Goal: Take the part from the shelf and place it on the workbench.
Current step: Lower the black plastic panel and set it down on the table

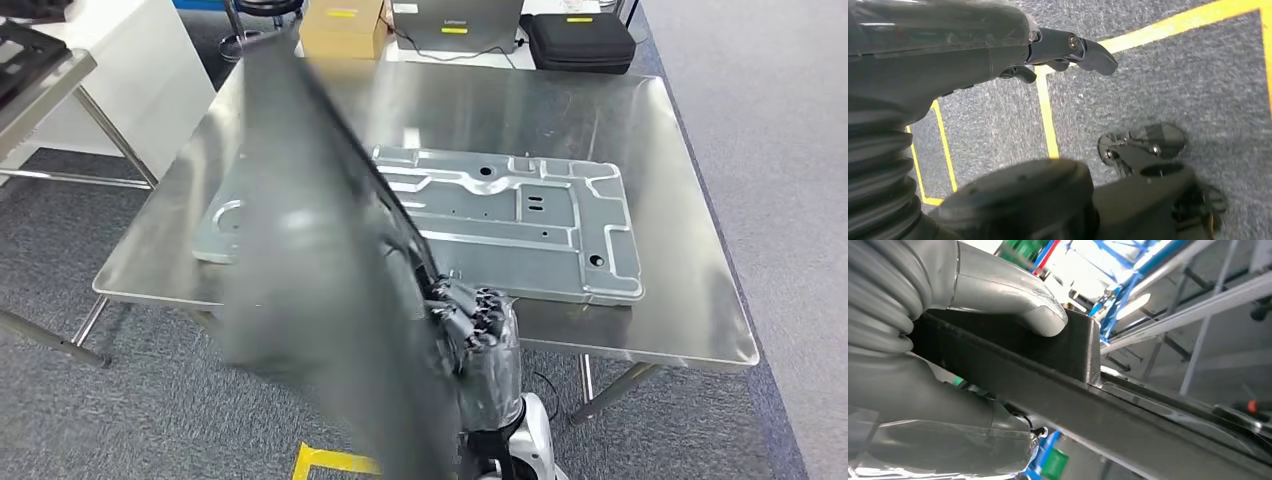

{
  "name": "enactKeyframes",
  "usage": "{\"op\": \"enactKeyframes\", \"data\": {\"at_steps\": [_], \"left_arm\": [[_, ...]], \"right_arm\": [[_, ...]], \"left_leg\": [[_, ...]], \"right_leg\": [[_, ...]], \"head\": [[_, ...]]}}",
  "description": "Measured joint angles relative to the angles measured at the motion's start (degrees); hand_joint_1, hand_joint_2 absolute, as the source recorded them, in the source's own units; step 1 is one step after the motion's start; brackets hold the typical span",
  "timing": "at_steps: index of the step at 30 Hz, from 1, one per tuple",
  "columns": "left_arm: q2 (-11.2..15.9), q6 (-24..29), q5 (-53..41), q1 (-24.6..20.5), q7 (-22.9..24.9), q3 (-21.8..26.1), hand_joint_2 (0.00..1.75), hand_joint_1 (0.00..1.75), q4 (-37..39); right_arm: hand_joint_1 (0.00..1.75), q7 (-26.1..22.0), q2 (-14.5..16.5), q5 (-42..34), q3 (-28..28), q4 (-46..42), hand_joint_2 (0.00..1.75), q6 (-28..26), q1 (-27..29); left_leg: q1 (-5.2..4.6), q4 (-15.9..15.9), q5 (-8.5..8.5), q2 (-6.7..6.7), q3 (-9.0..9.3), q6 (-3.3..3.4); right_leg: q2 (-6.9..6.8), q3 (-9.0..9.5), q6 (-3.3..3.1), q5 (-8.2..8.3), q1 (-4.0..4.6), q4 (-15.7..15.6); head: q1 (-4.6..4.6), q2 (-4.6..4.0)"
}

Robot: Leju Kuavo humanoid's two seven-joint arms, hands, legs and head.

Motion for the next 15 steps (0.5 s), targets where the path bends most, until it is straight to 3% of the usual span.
{"op": "enactKeyframes", "data": {"at_steps": [3, 4, 5, 6, 8, 9, 10, 13, 15], "left_arm": [[-0.20, -0.36, -0.56, -0.15, -0.02, 0.01, 1.75, 0.00, 0.00], [-0.25, -0.45, -0.68, -0.28, 0.01, 0.01, 1.75, 0.00, 0.00], [-0.29, -0.51, -0.74, -0.40, 0.05, 0.01, 1.75, 0.00, 0.00], [-0.35, -0.56, -0.74, -0.51, 0.12, 0.01, 1.75, 0.00, 0.00], [-0.46, -0.55, -0.62, -0.40, 0.17, 0.01, 1.75, 0.00, 0.00], [-0.56, -0.55, -0.52, -0.31, 0.11, 0.01, 1.75, 0.00, 0.00], [-0.67, -0.55, -0.39, -0.22, 0.00, 0.01, 1.75, 0.00, 0.00], [-1.02, -0.53, 0.01, -0.10, -0.30, 0.03, 1.75, 0.00, 0.00], [-1.26, -0.51, 0.10, -0.11, -0.33, 0.03, 1.75, 0.00, 0.00]], "right_arm": [[1.75, 1.22, -0.18, 5.23, -0.15, 0.55, 1.75, -1.04, -1.62], [1.75, 1.25, -0.17, 6.89, -0.41, 0.92, 1.75, -1.17, -2.10], [1.75, 1.17, -0.16, 8.84, -0.77, 1.39, 1.75, -1.24, -2.56], [1.75, 1.08, -0.09, 11.09, -1.18, 1.88, 1.75, -1.28, -2.99], [1.75, 1.82, 0.19, 15.98, -1.71, 2.74, 1.75, -1.32, -3.76], [1.75, 2.73, 0.34, 18.16, -1.80, 3.12, 1.75, -1.35, -4.14], [1.75, 3.97, 0.44, 20.09, -1.81, 3.55, 1.75, -1.36, -4.56], [1.75, 8.69, 0.48, 24.49, -1.28, 5.38, 1.75, -0.51, -6.27], [1.75, 11.69, 0.38, 25.67, -0.73, 7.13, 1.75, 1.26, -8.05]], "left_leg": [[0.05, 10.76, -4.74, 0.03, -5.60, -0.30], [0.05, 13.36, -5.21, 0.04, -7.19, -0.35], [0.04, 13.93, -4.49, 0.05, -7.83, -0.34], [0.04, 12.13, -2.61, 0.06, -7.32, -0.25], [-0.01, 4.73, 1.96, 0.07, -4.37, 0.15], [-0.11, 1.40, 3.34, 0.06, -2.99, 0.39], [-0.23, -0.53, 3.91, 0.03, -2.25, 0.63], [-0.31, -1.73, 4.09, -0.05, -2.05, 1.37], [-0.03, -2.33, 4.44, 0.03, -1.78, 2.00]], "right_leg": [[-0.13, 0.27, -0.67, -0.30, 0.17, -0.08], [-0.16, 0.34, -0.75, -0.43, 0.29, -0.02], [-0.17, 0.46, -0.78, -0.60, 0.37, 0.07], [-0.14, 0.67, -0.75, -0.81, 0.41, 0.19], [-0.03, 1.20, -0.56, -1.31, 0.50, 0.41], [0.05, 1.32, -0.38, -1.50, 0.59, 0.55], [0.07, 1.31, -0.14, -1.57, 0.67, 0.61], [0.01, 1.09, 0.72, -1.51, 0.68, 0.57], [-0.09, 0.35, 1.31, -2.63, 0.61, 2.27]], "head": [[-0.07, 0.00], [-0.06, 0.00], [-0.05, 0.00], [-0.06, 0.00], [-0.04, 0.00], [-0.04, 0.00], [-0.02, 0.00], [-0.03, 0.00], [0.04, 0.00]]}}
